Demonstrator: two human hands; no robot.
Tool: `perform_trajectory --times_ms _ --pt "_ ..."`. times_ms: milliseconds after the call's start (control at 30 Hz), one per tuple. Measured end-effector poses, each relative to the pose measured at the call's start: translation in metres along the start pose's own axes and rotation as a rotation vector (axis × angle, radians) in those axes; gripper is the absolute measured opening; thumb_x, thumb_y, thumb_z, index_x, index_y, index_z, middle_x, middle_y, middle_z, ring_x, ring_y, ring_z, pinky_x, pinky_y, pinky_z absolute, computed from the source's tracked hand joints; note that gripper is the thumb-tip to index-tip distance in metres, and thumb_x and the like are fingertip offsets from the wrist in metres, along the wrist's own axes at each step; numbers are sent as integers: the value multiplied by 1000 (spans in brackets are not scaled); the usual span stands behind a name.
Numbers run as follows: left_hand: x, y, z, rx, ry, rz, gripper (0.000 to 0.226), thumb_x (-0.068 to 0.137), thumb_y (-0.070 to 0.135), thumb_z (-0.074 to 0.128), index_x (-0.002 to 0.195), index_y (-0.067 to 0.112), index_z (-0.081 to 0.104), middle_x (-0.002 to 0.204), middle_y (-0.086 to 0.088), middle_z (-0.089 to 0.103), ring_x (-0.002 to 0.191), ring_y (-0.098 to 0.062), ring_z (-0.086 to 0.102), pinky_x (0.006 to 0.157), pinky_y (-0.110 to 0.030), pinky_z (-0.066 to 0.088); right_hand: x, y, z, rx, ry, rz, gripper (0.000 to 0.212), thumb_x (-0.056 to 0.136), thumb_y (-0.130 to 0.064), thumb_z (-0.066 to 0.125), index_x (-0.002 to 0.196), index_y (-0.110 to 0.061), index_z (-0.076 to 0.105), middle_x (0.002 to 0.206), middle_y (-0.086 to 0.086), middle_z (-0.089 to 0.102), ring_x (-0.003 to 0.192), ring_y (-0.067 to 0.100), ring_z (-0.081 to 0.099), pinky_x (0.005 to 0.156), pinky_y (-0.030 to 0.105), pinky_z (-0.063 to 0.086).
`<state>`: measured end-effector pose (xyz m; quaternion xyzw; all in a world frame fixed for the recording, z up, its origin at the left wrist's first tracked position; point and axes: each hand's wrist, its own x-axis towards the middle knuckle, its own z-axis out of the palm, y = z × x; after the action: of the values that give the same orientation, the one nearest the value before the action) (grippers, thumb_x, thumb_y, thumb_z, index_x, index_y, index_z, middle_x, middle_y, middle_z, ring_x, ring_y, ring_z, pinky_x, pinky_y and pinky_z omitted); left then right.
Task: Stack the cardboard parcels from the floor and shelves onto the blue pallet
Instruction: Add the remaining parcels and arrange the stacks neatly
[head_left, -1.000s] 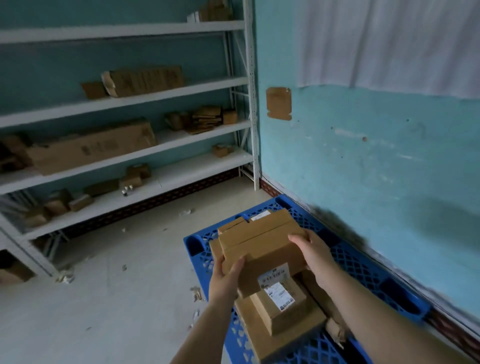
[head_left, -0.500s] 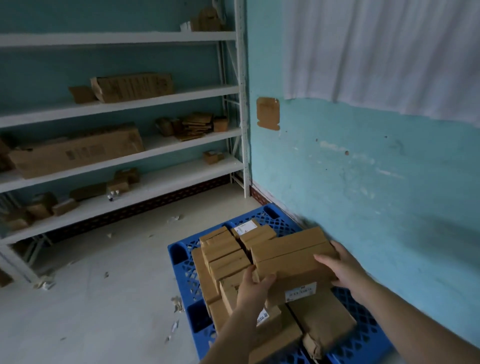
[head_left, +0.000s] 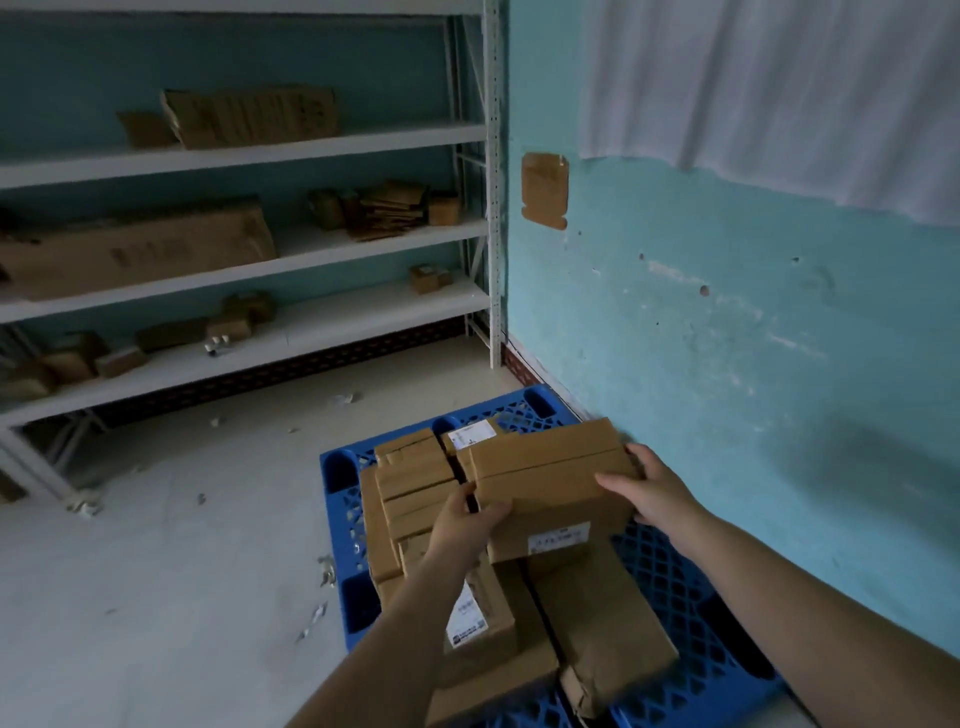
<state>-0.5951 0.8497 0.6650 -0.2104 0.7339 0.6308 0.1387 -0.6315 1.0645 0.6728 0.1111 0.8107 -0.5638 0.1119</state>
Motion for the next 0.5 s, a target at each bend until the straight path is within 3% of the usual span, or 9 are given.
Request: perform_trajectory --times_ms 67,167,300,500 --pt "11 6 19 -4 44 -17 60 84 34 62 138 27 36 126 -7 53 108 -25 53 85 -37 46 23 4 -19 -45 -70 -35 66 85 -28 66 142 -22 32 130 2 50 104 18 50 83 35 45" --pt "19 14 55 -63 86 -79 58 85 32 62 137 29 37 121 -5 53 105 -24 54 85 -39 48 59 13 -52 -140 -162 -50 73 81 -35 69 142 -24 31 136 1 49 115 21 51 100 46 44" --pt "33 20 101 -104 139 -137 58 86 31 60 139 30 35 130 -6 50 114 -26 51 93 -42 47 100 28 -85 -239 -256 -41 71 81 -35 69 139 -22 31 135 4 49 115 23 51 101 47 43" --pt "53 9 143 -168 189 -261 62 86 29 59 142 29 32 135 -6 47 120 -25 48 96 -39 45 145 49 -102 -310 -427 44 85 86 -29 67 150 -20 12 147 7 36 130 27 41 99 36 37"
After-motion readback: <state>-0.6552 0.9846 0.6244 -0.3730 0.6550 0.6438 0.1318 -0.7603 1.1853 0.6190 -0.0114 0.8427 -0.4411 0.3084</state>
